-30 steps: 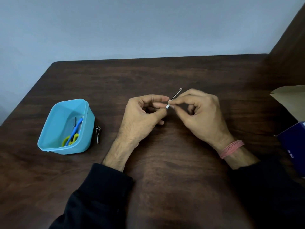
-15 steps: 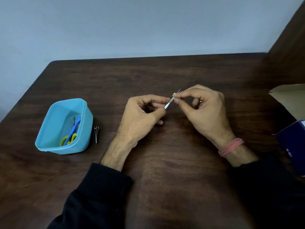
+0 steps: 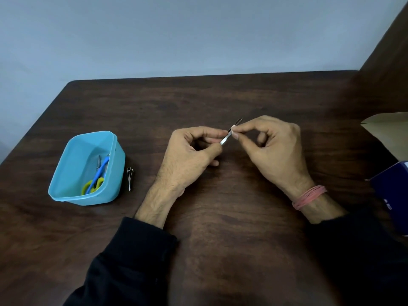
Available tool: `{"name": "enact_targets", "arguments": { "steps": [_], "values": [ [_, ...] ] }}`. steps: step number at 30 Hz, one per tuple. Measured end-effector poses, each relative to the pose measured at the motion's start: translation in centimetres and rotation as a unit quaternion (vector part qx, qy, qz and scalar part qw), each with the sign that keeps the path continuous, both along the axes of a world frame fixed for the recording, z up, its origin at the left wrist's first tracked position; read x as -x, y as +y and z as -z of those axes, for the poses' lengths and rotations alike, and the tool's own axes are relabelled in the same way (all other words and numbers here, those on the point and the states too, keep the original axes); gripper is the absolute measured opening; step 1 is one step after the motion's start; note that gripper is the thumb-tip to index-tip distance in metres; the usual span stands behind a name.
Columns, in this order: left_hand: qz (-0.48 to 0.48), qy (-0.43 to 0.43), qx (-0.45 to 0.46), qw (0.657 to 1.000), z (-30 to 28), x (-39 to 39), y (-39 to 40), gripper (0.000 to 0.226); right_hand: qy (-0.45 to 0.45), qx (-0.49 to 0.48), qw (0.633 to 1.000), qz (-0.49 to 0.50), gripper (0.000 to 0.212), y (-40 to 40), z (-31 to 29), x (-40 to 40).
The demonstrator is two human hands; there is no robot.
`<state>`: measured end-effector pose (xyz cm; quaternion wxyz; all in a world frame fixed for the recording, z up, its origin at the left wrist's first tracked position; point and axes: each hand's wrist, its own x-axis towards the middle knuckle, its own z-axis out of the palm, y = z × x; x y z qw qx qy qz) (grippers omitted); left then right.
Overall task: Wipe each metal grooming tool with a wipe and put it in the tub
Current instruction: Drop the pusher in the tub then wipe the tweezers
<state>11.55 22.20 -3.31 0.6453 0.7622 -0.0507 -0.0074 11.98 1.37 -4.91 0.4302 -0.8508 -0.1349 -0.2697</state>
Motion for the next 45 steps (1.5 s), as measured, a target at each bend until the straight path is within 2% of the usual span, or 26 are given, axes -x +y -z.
{"name": "enact_targets", "arguments": {
  "steps": [5,9,12,27,32,36,40,42,45],
  "values": [
    [0.004,0.001,-0.008,1.0,-0.02,0.01,0.05,0.032,-0.005,-0.017,0.999,0.033,0.006,-0.15,-0.08,-0.12],
    [0.004,0.001,0.002,1.0,-0.14,0.06,0.06,0.032,-0.006,0.0,1.0,0.005,0.007,0.07,-0.14,0.06],
    [0.007,0.002,-0.006,1.0,-0.19,0.16,0.0,0.032,0.002,-0.027,0.999,0.04,0.007,-0.29,-0.04,-0.22],
    [0.02,0.002,-0.019,1.0,0.01,0.14,0.04,0.03,0.043,-0.022,0.999,0.016,0.023,-0.23,0.25,-0.31],
    [0.016,-0.002,-0.001,1.0,-0.04,0.18,0.0,0.029,0.038,-0.007,0.999,0.023,0.019,-0.26,-0.07,-0.11],
    [0.006,0.005,0.015,1.0,-0.1,0.22,-0.23,0.019,0.018,0.022,0.999,0.021,0.019,-0.1,-0.07,0.15],
    [0.012,0.002,-0.006,1.0,0.33,0.03,-0.34,0.012,0.006,0.024,1.0,0.017,0.018,-0.17,-0.1,0.11],
    [0.008,-0.004,-0.007,1.0,0.47,-0.07,-0.27,0.012,0.002,0.013,1.0,0.008,0.018,-0.06,-0.1,0.11],
    [-0.002,-0.005,0.009,1.0,0.58,-0.2,-0.12,0.012,0.012,-0.036,0.999,0.001,0.028,0.01,-0.21,0.09]
  ]
}}
